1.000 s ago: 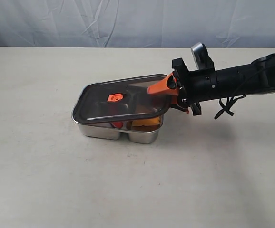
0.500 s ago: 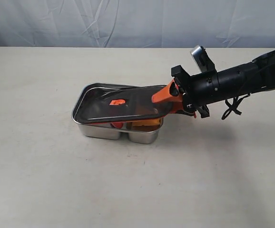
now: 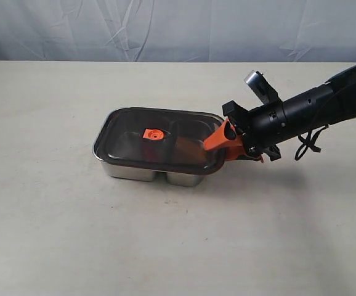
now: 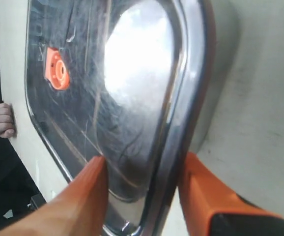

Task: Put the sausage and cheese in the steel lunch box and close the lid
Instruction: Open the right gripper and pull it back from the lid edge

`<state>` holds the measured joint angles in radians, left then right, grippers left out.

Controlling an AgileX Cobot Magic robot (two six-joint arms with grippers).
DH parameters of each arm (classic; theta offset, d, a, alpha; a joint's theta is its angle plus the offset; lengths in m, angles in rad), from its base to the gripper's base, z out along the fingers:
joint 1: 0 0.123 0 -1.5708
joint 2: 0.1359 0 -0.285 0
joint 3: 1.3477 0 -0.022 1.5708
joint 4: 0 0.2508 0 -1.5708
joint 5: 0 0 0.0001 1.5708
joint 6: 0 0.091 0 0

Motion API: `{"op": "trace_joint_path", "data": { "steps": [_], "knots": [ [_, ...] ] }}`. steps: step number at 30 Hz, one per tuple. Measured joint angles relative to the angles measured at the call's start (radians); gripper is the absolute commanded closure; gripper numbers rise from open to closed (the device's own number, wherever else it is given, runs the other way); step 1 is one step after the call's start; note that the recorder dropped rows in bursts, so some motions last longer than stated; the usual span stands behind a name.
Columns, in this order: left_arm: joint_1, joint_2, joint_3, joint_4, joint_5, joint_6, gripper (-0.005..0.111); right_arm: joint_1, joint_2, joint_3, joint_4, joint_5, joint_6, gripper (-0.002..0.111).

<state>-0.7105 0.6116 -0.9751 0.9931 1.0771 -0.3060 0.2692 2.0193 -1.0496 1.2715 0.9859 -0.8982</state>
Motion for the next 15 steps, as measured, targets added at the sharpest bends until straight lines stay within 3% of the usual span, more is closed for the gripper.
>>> {"op": "trace_joint_path", "data": {
  "steps": [15],
  "knots": [
    [0.0,0.0,0.0,-0.032,-0.003,0.0,0.048,0.039,0.0,0.0,0.082,-0.082,0.004,0.064]
  ]
}}
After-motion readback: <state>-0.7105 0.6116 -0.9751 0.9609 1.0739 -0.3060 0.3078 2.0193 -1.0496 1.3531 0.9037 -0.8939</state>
